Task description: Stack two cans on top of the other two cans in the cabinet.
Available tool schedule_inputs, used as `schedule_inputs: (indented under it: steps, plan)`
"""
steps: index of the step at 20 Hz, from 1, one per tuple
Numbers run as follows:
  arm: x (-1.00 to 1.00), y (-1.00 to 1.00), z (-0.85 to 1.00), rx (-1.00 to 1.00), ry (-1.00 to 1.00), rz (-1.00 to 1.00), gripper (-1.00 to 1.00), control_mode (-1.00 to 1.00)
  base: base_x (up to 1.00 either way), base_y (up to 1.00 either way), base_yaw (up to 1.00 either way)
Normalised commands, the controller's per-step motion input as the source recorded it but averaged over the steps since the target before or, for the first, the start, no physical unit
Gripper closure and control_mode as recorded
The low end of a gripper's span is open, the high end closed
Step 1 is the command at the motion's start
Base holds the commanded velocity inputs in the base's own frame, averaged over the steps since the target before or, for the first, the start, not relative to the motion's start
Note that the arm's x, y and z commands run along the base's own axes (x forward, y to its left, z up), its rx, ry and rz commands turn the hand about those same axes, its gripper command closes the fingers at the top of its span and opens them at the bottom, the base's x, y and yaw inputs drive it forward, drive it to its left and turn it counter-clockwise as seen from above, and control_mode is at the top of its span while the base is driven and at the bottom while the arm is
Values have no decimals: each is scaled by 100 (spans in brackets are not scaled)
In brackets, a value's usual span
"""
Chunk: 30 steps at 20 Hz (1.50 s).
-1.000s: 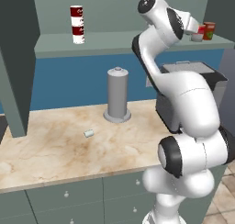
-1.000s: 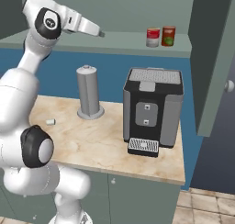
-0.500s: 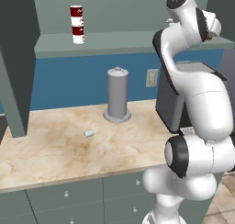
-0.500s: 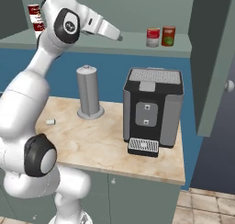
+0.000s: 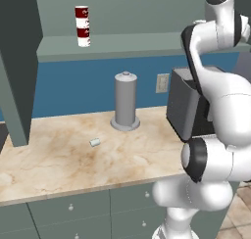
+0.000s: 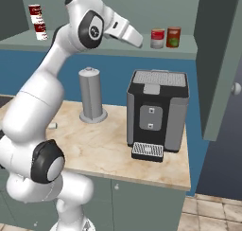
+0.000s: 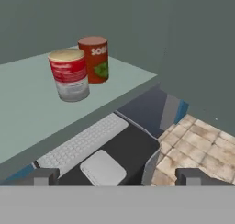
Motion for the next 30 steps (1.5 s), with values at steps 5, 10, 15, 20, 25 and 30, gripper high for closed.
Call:
schedule_inputs:
  steps: [5,10,15,20,25,30]
  plan:
    - [15,-21,-20,0,0,7,-100,-100,0,0,0]
    - [23,-20,-12,-3,0,3,-100,-100,0,0,0]
    - [29,-10,-11,0,0,6,-100,-100,0,0,0]
    - [28,-6,-1,-2,-4,9,-100,-100,0,0,0]
    - [31,-10,-3,-1,-7,7,-100,-100,0,0,0]
    - [30,-8,0,-2,-1,4,-100,-100,0,0,0]
